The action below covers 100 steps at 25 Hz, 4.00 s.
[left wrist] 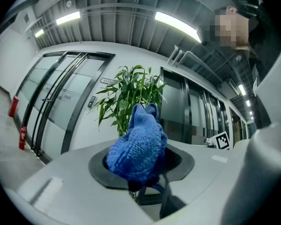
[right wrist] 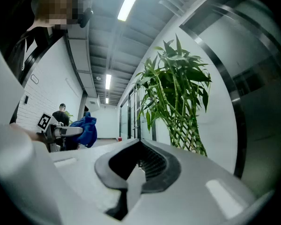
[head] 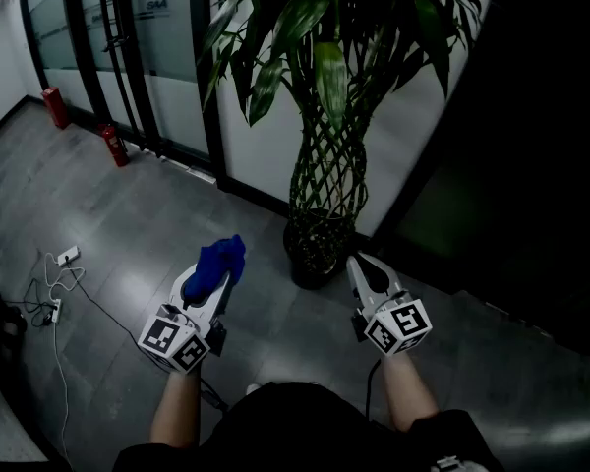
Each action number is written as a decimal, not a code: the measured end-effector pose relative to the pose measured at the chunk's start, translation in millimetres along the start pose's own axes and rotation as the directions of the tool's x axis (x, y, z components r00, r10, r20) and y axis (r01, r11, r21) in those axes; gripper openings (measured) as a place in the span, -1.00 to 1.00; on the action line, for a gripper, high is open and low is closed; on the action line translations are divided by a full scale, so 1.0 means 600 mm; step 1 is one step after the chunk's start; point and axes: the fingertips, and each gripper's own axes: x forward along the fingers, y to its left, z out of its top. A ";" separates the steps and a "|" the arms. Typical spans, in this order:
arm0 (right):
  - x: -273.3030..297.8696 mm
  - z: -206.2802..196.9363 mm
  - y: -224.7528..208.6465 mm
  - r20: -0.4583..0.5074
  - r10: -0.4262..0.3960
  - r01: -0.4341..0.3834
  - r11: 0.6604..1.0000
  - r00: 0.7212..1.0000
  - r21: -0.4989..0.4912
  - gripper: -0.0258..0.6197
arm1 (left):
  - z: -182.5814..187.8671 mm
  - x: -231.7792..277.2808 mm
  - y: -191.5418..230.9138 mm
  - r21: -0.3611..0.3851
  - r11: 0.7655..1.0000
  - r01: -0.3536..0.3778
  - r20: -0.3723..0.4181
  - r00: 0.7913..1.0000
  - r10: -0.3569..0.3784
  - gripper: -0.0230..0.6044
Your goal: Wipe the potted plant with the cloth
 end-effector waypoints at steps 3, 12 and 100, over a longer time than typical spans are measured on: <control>0.017 0.012 0.029 -0.010 0.018 -0.019 1.000 1.000 -0.023 -0.91 | 0.013 0.002 -0.007 -0.013 1.000 0.028 -0.005 1.000 -0.028 -0.43; 0.086 0.024 0.036 -0.001 0.057 -0.057 0.997 0.998 -0.049 -0.91 | 0.021 0.047 0.006 -0.013 0.995 0.096 -0.006 0.995 -0.096 -0.43; 0.310 0.117 -0.105 0.140 0.268 -0.246 0.956 0.953 -0.158 -0.91 | 0.106 0.428 -0.109 0.352 0.909 0.225 -0.107 0.974 -0.200 -0.43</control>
